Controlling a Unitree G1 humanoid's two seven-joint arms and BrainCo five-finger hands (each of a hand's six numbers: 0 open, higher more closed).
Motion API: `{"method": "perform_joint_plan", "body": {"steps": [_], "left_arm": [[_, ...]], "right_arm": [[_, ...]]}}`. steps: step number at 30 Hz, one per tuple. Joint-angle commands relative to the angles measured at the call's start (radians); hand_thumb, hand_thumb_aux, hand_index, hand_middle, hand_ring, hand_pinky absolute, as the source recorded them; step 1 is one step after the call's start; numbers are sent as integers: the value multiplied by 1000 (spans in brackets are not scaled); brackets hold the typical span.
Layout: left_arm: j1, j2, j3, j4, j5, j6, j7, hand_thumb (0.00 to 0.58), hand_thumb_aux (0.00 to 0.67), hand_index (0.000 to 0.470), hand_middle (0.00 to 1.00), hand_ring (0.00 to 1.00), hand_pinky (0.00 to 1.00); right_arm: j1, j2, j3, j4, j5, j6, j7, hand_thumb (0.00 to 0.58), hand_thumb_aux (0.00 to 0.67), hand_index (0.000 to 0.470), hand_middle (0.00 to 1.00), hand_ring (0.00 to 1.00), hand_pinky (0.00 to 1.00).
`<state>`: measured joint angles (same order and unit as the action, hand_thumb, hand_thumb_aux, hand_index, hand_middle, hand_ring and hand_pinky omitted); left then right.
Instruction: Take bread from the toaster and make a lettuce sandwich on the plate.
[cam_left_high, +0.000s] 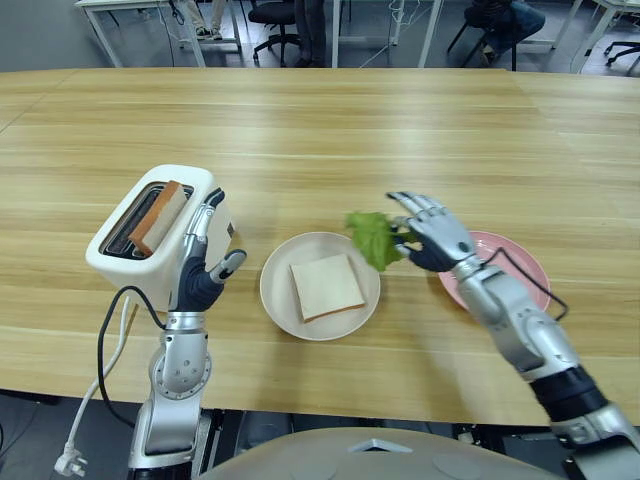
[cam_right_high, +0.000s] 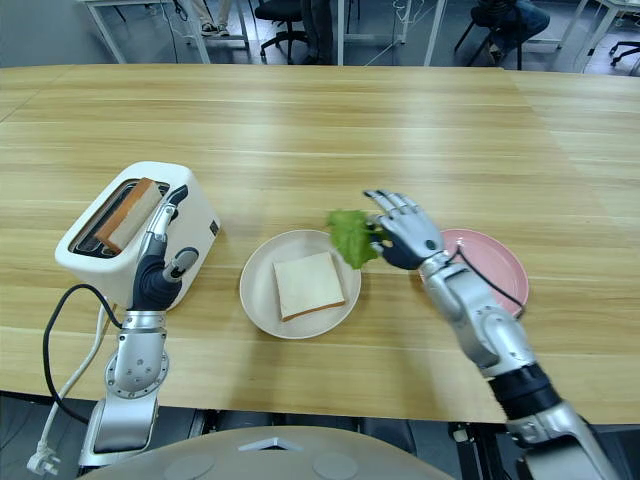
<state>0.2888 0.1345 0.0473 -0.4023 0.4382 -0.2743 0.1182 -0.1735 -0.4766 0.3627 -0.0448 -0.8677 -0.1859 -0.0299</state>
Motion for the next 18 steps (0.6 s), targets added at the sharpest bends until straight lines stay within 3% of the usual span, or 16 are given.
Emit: {"method": "perform_joint_plan", "body": {"steps": [1,10,18], "left_arm": [[4,9,2,15,11,16,-1,0,0,0,0,0,0],[5,9,1,18,18,23,8,0,0,0,0,0,0],[14,18,24,-16,51,38,21,0,0,0,0,0,0]], "right_arm": [[-48,50,79,130,-27,-19,6,580,670,460,0,0,0],[-109,138,157,272,-30,-55,-27,580,670,460,0,0,0],[-73,80,179,225,-33,-38,61,580,670,460,0,0,0]]}}
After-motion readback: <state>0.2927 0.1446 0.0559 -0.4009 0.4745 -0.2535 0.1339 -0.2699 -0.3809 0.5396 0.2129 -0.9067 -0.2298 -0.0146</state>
